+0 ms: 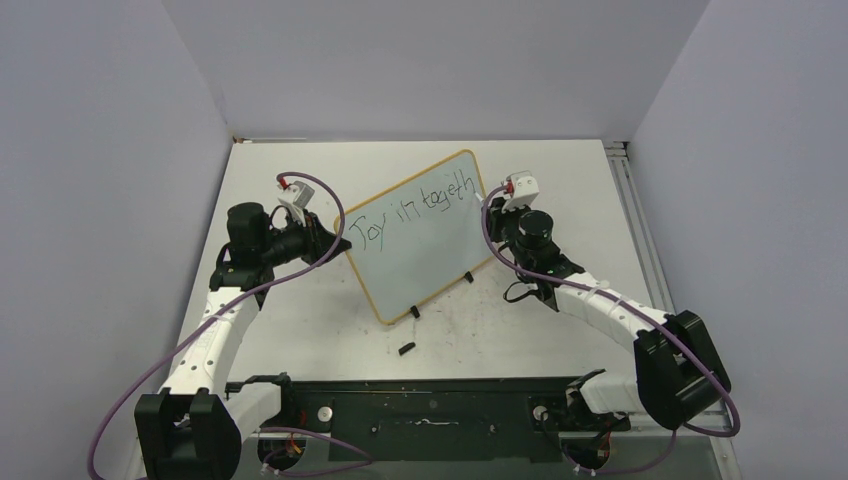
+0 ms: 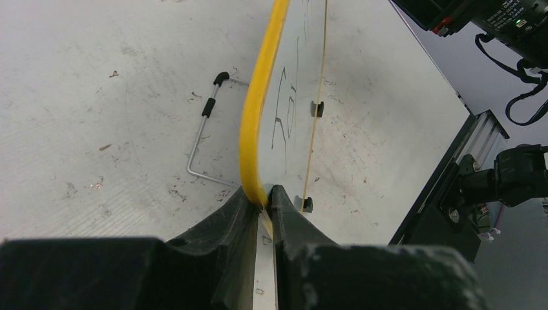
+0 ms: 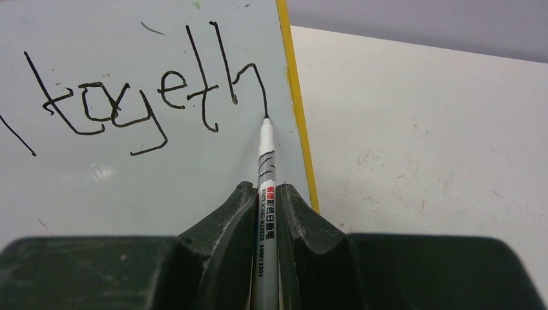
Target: Write a sentence on the whiteboard
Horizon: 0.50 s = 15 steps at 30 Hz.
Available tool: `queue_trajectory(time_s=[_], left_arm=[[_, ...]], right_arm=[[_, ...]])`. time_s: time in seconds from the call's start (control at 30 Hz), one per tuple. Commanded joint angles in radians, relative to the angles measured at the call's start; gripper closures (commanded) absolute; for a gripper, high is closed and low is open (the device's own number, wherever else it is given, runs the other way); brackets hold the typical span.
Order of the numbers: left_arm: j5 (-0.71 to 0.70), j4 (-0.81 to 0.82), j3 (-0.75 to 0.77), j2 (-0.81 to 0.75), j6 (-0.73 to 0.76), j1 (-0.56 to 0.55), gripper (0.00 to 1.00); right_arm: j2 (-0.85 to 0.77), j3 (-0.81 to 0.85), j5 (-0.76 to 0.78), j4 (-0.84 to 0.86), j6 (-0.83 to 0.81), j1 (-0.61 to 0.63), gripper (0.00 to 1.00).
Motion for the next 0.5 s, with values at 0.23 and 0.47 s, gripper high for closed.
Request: queue_trajectory(time_s=[0.23, 0.47], left_arm=[[-0.026, -0.044, 0.019, 0.007, 0.033, 0.004, 1.0], [-0.026, -0.05, 0.02, 0.008, 0.033, 0.01, 1.0]], right_arm=[[-0.039, 0.031, 0.087, -0.012, 0.0, 0.007, 0.95], [-0.149, 0.051, 0.02, -0.051, -0.009, 0.007, 0.95]])
